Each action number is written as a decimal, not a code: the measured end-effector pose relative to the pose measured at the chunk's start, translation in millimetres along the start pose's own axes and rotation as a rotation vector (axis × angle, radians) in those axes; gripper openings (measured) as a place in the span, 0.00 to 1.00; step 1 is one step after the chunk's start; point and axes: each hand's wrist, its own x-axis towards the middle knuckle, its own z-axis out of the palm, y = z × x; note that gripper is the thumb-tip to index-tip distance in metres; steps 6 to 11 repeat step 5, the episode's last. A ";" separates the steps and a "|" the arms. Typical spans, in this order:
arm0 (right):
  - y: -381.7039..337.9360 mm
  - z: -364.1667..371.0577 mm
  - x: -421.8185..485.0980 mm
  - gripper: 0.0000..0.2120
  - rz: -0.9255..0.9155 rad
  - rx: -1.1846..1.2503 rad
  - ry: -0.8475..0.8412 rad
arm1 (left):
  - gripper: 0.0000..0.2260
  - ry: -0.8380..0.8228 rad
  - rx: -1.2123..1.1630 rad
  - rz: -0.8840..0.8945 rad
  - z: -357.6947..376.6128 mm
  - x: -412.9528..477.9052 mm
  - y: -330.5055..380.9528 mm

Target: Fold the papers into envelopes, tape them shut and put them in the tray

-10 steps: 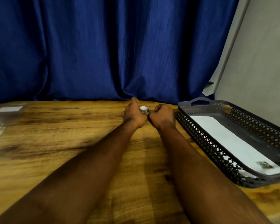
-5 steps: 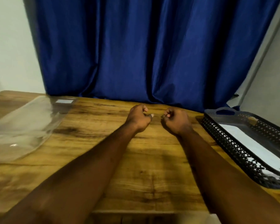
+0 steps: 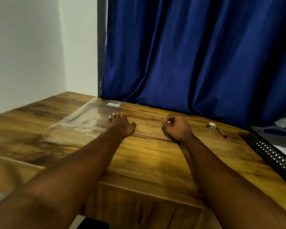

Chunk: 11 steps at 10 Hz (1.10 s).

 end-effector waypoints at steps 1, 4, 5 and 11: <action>-8.7 9.7 -4.7 0.03 0.039 -0.001 -0.009 | 0.40 -0.006 -0.019 -0.002 0.1 -7.3 -3.7; 7.1 10.9 -11.5 0.02 0.116 0.064 0.045 | 0.40 0.063 0.020 0.083 -5.1 -21.3 17.9; 17.4 5.0 0.5 0.04 0.106 0.067 0.064 | 0.40 0.163 0.003 0.180 -8.0 -16.6 36.0; 17.4 5.0 0.5 0.04 0.106 0.067 0.064 | 0.40 0.163 0.003 0.180 -8.0 -16.6 36.0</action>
